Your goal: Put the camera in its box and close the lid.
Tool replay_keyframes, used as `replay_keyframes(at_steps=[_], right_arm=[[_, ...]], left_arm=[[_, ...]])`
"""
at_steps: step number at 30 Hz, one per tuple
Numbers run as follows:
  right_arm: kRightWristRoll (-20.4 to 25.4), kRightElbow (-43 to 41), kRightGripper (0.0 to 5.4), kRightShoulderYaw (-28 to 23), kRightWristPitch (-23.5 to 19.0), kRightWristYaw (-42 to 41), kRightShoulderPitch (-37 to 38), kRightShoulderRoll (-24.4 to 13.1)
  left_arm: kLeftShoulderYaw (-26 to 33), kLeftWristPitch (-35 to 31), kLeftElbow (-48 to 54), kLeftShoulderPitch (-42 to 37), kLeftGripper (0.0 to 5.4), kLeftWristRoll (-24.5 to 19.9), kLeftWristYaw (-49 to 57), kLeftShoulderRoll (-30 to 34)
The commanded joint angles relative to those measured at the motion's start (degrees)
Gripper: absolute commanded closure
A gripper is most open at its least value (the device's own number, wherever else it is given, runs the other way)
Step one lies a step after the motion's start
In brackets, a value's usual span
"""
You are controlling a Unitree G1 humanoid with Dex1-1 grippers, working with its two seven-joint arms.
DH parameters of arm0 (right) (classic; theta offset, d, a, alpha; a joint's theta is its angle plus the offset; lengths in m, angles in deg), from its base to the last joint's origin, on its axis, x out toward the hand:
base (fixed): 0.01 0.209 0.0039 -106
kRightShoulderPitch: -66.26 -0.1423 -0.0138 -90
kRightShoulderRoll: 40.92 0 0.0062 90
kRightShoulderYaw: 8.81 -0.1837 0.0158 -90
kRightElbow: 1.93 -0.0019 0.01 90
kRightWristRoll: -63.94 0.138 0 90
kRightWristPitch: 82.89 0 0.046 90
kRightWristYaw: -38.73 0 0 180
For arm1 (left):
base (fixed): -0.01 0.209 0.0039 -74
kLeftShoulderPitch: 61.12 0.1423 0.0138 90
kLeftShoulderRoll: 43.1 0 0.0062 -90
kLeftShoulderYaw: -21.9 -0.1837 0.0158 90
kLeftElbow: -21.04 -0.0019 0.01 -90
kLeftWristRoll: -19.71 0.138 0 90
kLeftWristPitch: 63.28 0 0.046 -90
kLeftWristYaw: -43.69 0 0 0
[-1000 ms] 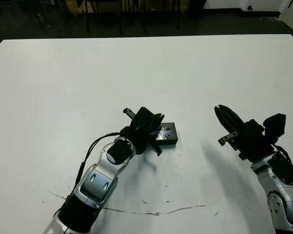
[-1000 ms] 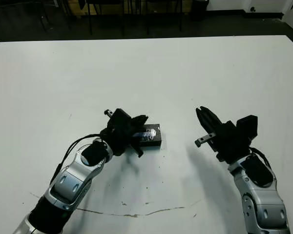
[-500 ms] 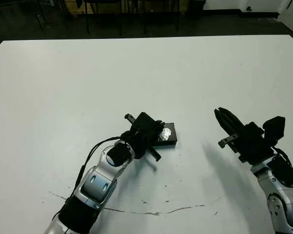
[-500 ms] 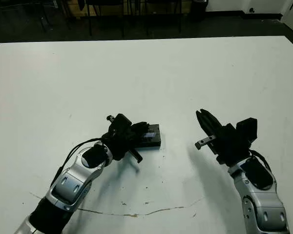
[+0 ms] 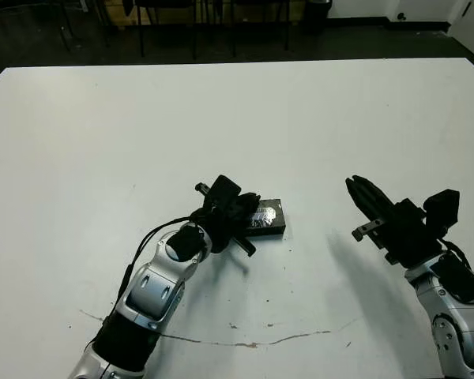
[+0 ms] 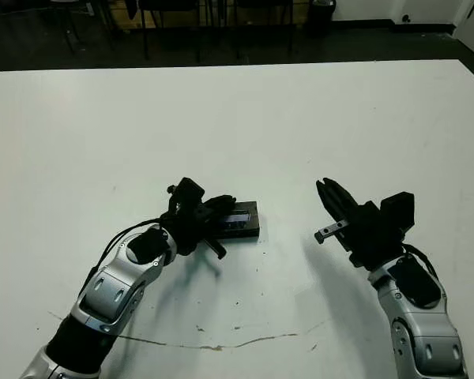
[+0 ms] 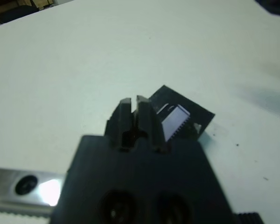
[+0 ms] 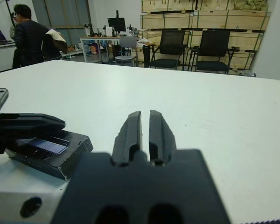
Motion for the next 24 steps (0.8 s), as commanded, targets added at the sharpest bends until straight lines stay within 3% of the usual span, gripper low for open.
replay_keyframes(at_steps=[1, 5, 16, 20, 24], right_arm=[[-0.1, 0.0, 5.4, 0.2, 0.0, 0.2, 1.1, 0.4], [-0.5, -1.2, 5.4, 0.4, 0.3, 0.4, 1.9, 0.6], [0.2, -6.2, 5.4, 1.6, -1.7, 2.6, 4.2, 2.3], [-0.4, -8.7, 5.4, 2.3, -2.7, 5.1, 4.9, 3.3], [-2.0, -9.0, 5.4, 3.6, -0.3, 6.3, 4.9, 4.7]], left_arm=[[1.0, -2.4, 1.8, 4.7, 5.39, -0.7, -1.4, 3.7], [4.7, 3.5, 9.7, 7.7, 5.39, -2.6, -2.5, 6.3], [24.8, 9.3, 25.6, 12.4, 5.39, -14.9, -0.2, 7.8], [28.2, 12.7, 27.3, 15.2, 5.39, -15.5, 2.7, 6.9], [29.1, 18.5, 25.1, 16.8, 5.39, -13.9, 6.2, 4.5]])
